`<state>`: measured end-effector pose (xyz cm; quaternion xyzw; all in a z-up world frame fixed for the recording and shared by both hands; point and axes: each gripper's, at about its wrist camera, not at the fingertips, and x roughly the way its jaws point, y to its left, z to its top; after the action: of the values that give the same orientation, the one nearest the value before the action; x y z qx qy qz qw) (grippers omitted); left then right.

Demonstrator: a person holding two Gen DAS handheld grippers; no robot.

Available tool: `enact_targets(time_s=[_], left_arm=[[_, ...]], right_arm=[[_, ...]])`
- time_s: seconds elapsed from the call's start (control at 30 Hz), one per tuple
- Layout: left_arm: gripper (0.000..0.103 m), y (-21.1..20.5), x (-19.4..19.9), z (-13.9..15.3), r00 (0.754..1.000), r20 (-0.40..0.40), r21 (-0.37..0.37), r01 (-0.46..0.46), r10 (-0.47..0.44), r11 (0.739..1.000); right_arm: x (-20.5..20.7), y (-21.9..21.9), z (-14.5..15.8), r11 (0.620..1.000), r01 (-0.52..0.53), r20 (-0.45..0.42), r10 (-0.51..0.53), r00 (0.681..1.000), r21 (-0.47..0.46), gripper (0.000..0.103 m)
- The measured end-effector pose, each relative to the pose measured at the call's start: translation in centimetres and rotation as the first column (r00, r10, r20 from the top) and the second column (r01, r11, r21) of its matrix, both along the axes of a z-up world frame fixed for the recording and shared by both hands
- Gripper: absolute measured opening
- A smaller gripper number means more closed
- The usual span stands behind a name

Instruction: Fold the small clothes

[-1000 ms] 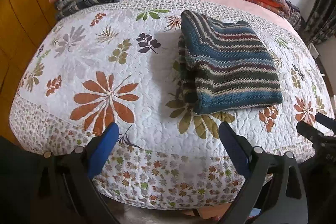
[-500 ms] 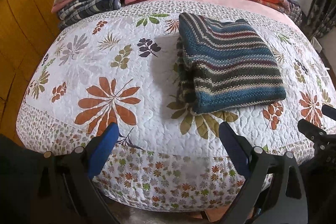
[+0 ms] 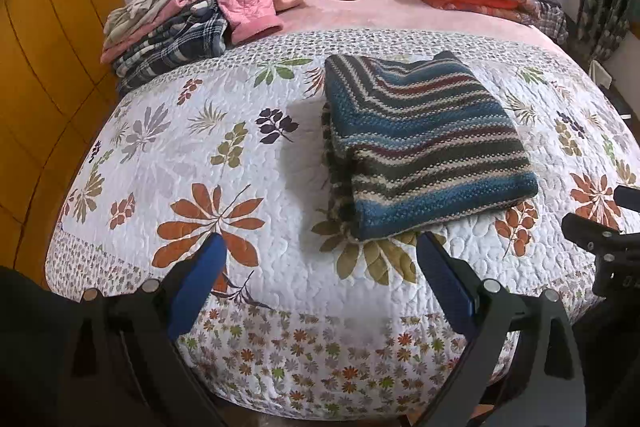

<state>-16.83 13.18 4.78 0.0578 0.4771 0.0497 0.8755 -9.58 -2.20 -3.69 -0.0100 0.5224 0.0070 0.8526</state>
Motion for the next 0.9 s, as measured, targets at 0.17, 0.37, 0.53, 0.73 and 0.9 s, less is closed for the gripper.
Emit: enact_targets(time_s=[0.17, 0.37, 0.53, 0.73, 0.9], left_arm=[[0.095, 0.1, 0.5, -0.7, 0.999, -0.033, -0.029, -0.005, 0.004, 1.000], [0.095, 0.1, 0.8, -1.5, 0.998, -0.066, -0.049, -0.014, 0.011, 0.999], [0.095, 0.0, 0.9, -1.5, 0.998, -0.062, -0.044, -0.009, 0.006, 0.999], [0.095, -0.2, 0.9, -1.5, 0.998, -0.060, -0.040, -0.001, -0.002, 0.999], [0.095, -0.3, 0.9, -1.5, 0.998, -0.060, -0.041, 0.001, -0.003, 0.999]], right_arm=[[0.3, 0.3, -0.2, 1.000, -0.008, -0.010, 0.008, 1.000, -0.003, 0.099], [0.5, 0.3, -0.2, 1.000, 0.008, -0.017, -0.008, 1.000, 0.010, 0.099], [0.9, 0.0, -0.2, 1.000, 0.023, -0.015, -0.023, 1.000, 0.012, 0.099], [0.9, 0.1, 0.0, 1.000, 0.023, 0.004, -0.023, 1.000, -0.007, 0.099], [1.1, -0.2, -0.1, 1.000, 0.024, -0.002, -0.024, 1.000, -0.001, 0.099]])
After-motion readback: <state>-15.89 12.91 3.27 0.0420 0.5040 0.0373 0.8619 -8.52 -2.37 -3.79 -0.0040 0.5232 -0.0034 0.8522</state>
